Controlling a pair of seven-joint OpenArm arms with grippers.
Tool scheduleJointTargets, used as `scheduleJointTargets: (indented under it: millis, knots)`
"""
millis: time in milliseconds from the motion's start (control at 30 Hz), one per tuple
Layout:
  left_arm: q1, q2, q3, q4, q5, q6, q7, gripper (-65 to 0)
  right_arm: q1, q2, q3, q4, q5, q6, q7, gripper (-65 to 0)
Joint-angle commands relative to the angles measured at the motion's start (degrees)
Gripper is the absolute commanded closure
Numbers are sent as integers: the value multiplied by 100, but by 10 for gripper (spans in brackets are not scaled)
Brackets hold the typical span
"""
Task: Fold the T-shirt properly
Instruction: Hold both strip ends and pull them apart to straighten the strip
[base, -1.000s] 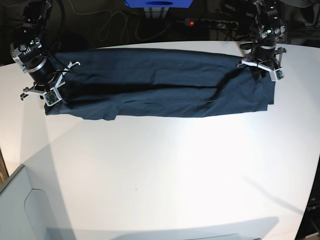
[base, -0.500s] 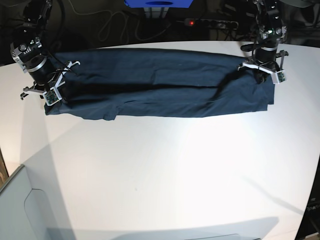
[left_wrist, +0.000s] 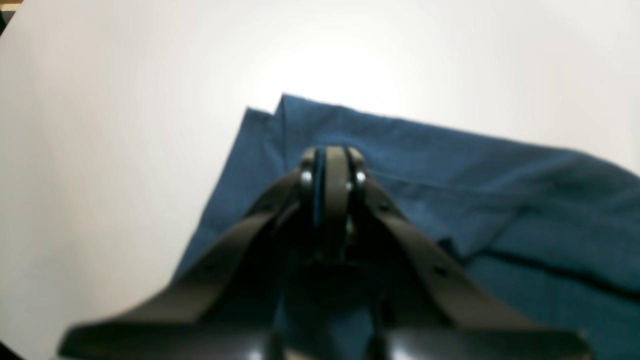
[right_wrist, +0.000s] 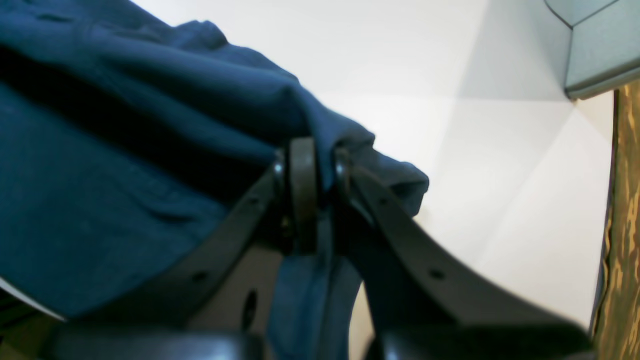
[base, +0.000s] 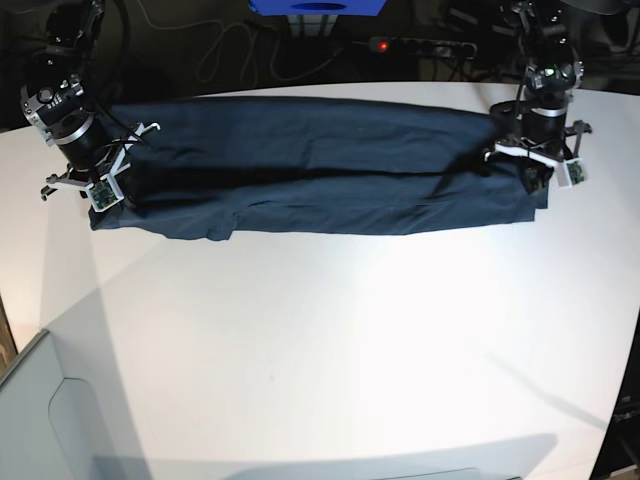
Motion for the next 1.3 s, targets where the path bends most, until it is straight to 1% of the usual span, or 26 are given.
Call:
scheduleJointTargets:
  millis: [0,200,267,400,533,633,800,967,1067,1167,1267]
  knots:
    - [-140,-147,-33,141,4,8,-175,0,157,71,55,130,80,30,145,-5]
    - [-861,-569,20,123,4,-18,-166,0,562,71,55,112,71,30,127,-5]
    - [-1151,-701,37,106,4,-18,-166,0,755,71,55,86,71,30,-40,-5]
    - [-1749,-991,328,-246,4,-27,-166,0,1160,71,37,59,71,30,-330,-5]
    - [-2162,-1140,600,-615,13,-27,-166,0,1467,71,37,59,71,30,-506,-5]
    - [-2390,-1158,706,-782,13,-27,-166,0,1705,62,37,-64,71,30,-629,-5]
    - [-2417,-1158,662,-826,13,-36,-175,0,1722,62,37,-213,71,30,-611,-5]
    - [-2179,-1158,653,-826,13,-36,-228,0,1441,62,37,-195,80,39,-576,-5]
    - [-2021,-1149,644,-888,4,-36,-237,0,1221,1,64,-187,89,39,-558,-5]
    - [-1863,-1149,591,-984,-5,-36,-245,0,922,1,72,-187,89,47,-303,-5]
    - [-1626,-1097,266,-975,-31,-36,-245,0,535,1,72,-178,89,47,39,-5]
